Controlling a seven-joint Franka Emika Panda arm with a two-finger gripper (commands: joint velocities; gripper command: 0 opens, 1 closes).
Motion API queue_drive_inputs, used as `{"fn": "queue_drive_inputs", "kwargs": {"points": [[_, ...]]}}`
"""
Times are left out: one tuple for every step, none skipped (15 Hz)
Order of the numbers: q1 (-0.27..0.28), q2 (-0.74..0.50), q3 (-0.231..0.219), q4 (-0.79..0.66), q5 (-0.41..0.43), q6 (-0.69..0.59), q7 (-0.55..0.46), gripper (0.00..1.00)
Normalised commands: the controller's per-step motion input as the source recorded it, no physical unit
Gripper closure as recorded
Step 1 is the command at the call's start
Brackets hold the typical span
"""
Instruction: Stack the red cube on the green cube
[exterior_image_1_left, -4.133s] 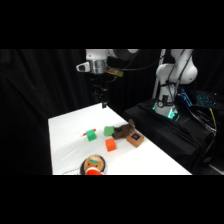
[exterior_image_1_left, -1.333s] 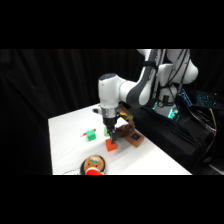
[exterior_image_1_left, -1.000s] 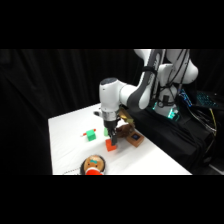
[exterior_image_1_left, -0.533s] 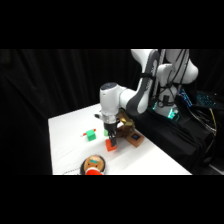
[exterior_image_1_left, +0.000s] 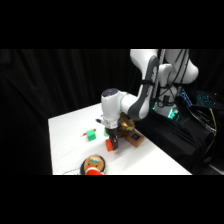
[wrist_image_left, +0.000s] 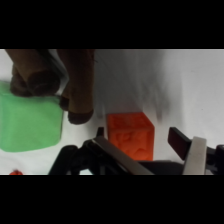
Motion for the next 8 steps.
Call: {"fn": "queue_drive_inputs", "kwargs": {"points": [[0.15, 0.12, -0.165, 0.08, -0.06, 0.19, 0.14, 0.0], [0.149, 0.11, -0.168, 0.07, -0.063, 0.19, 0.15, 0.0], [0.148, 0.11, -0.17, 0.08, -0.068, 0.17, 0.15, 0.0], [0.14, 0.11, -0.161, 0.08, -0.066, 0.16, 0.15, 0.0], [0.131, 0.1, -0.148, 0.09, -0.062, 0.15, 0.14, 0.0], [0.131, 0.1, -0.141, 0.09, -0.064, 0.14, 0.13, 0.0], [0.125, 0.1, -0.122, 0.1, -0.056, 0.12, 0.12, 0.0], [0.131, 0.09, -0.113, 0.1, -0.055, 0.11, 0.12, 0.24]]}}
